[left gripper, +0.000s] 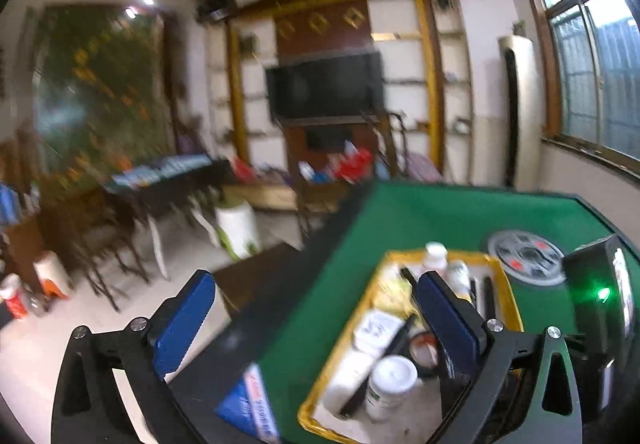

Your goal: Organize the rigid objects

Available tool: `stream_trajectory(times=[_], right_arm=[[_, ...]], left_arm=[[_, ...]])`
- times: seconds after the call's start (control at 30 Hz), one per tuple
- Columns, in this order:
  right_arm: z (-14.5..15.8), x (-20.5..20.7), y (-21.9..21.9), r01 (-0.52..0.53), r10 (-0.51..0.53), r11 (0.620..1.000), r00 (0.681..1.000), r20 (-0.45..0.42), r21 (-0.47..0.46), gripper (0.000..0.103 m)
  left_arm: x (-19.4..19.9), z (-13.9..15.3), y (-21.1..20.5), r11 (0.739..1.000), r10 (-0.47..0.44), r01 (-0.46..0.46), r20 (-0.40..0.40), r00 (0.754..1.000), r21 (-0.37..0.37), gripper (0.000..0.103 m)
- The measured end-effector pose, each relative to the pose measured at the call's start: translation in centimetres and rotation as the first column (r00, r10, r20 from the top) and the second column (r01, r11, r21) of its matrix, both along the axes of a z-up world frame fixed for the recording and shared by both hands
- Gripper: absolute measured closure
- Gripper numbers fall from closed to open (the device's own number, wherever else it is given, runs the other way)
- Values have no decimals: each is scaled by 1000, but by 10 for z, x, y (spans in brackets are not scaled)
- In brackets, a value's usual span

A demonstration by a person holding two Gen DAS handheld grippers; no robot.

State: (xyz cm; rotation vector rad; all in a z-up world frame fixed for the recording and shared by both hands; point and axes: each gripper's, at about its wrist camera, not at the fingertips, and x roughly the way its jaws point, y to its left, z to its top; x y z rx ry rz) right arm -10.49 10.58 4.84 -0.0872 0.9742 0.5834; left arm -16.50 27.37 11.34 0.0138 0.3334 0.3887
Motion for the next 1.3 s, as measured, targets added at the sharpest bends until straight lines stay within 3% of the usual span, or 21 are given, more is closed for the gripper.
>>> stream_trajectory(times=[0.07,0.13,0.23,0.37,0.47,0.6,0.67,1.3], right_arm=[[8,-1,-8,15,-16,999,1000,13,44,31],[17,-4,-21,47,-50,995,998,39,84,30],[24,-7,-41,99,-109,985,992,63,143,28],[30,-19,-61,149,-170,978,975,145,148,27],[38,-36,-72,190,-216,974,940,265,121,25],[47,-65,-77,247,-252,967,858,448,71,10],[48,-72,-76,244,-236,968,839,490,48,9],[34,-81,-56,198,-156,980,857,492,-34,9]], left_arm=[[-2,2,-4,998,64,-64,-12,998,12,1],[1,1,-6,999,34,-34,-44,998,-12,1],[10,-4,-2,993,-40,29,-103,994,-111,1],[15,-12,-1,988,-38,14,-150,988,-154,1],[15,-14,-6,989,-35,10,-166,985,-149,1],[8,-17,-18,989,-4,-21,-175,985,-144,1],[7,-19,-20,988,17,-45,-183,983,-149,1],[7,-31,-21,983,28,-71,-245,969,-170,1]])
